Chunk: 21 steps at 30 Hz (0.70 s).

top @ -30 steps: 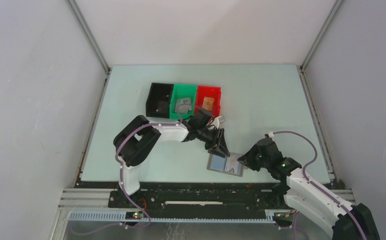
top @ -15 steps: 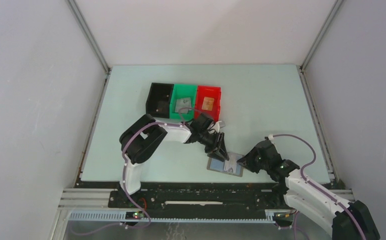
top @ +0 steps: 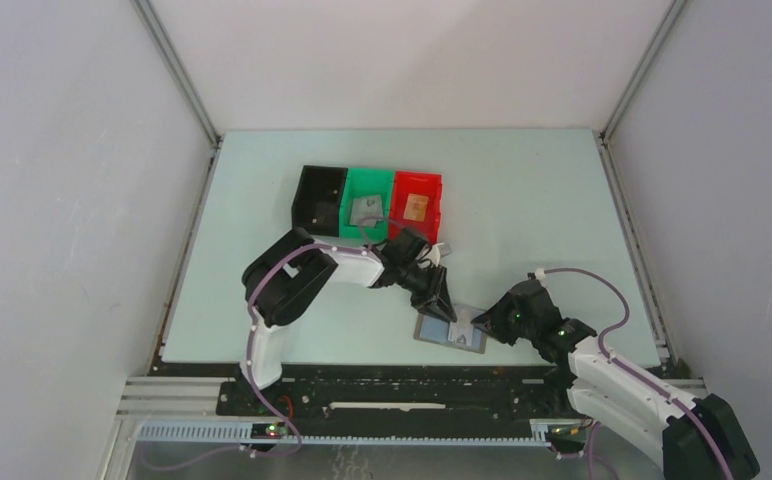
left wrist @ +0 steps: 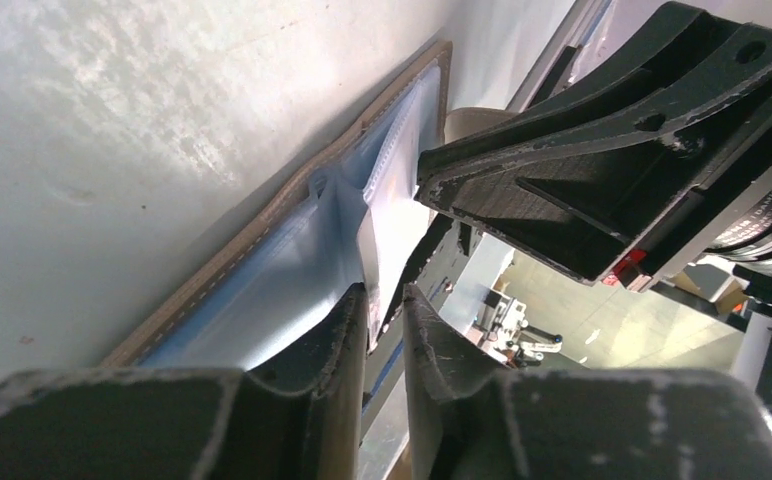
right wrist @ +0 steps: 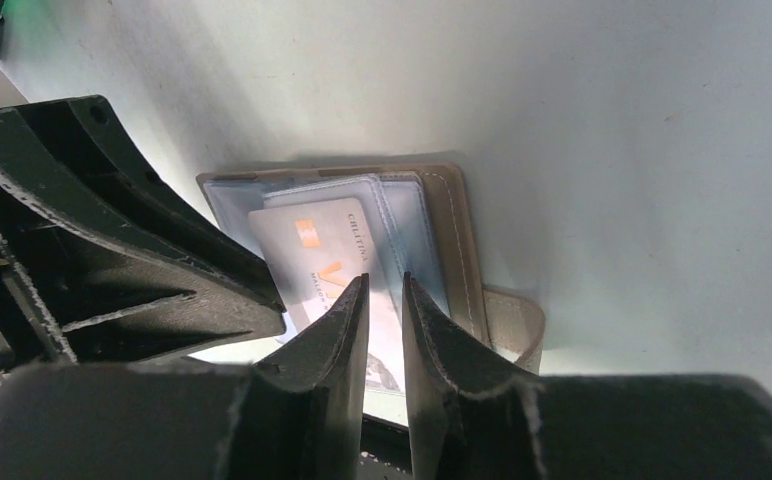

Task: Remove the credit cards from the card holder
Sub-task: Remove the credit card from the card holder.

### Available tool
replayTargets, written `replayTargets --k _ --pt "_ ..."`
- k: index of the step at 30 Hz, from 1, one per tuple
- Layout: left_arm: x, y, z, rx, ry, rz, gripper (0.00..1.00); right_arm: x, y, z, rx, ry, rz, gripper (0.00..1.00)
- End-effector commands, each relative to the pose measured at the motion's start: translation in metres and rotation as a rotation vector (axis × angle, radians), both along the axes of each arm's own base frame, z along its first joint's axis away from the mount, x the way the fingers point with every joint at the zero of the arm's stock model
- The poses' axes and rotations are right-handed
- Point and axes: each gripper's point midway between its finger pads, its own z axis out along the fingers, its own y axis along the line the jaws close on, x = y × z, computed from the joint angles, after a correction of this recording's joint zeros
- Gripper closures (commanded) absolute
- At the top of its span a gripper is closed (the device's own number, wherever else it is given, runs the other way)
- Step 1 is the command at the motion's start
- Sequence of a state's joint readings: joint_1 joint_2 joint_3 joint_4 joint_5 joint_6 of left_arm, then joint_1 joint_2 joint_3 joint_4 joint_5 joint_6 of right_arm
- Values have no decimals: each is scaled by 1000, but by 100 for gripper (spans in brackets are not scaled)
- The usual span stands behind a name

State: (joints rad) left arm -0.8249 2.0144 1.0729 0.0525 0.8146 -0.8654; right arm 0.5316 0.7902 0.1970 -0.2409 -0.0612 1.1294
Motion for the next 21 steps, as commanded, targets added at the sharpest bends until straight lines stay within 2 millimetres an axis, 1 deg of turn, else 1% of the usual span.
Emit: replayTargets --k 1,2,4,5,8,14,17,21 --pt "-7 -2 -7 -3 11 -10 80 -7 -5 -12 -30 34 -5 73" --pt "-6 -2 -7 -1 11 -10 87 -8 -6 -12 -32 35 -6 73" --pt "-5 -2 -7 -1 2 -11 98 -8 -6 -13 -37 38 -7 73" --pt "-5 -1 -5 -1 -8 -13 99 -9 -7 -14 -39 40 -8 72" --pt "2 7 -2 19 -45 -10 100 -12 -9 -17 -47 55 -13 73" --pt "21 41 -1 53 -53 42 100 -17 -16 -27 -45 82 -37 73" --pt "24 51 1 55 -54 50 100 -17 -18 -28 -42 85 -45 73" --pt "24 58 6 54 -64 46 100 -17 -19 -29 -41 87 -49 73"
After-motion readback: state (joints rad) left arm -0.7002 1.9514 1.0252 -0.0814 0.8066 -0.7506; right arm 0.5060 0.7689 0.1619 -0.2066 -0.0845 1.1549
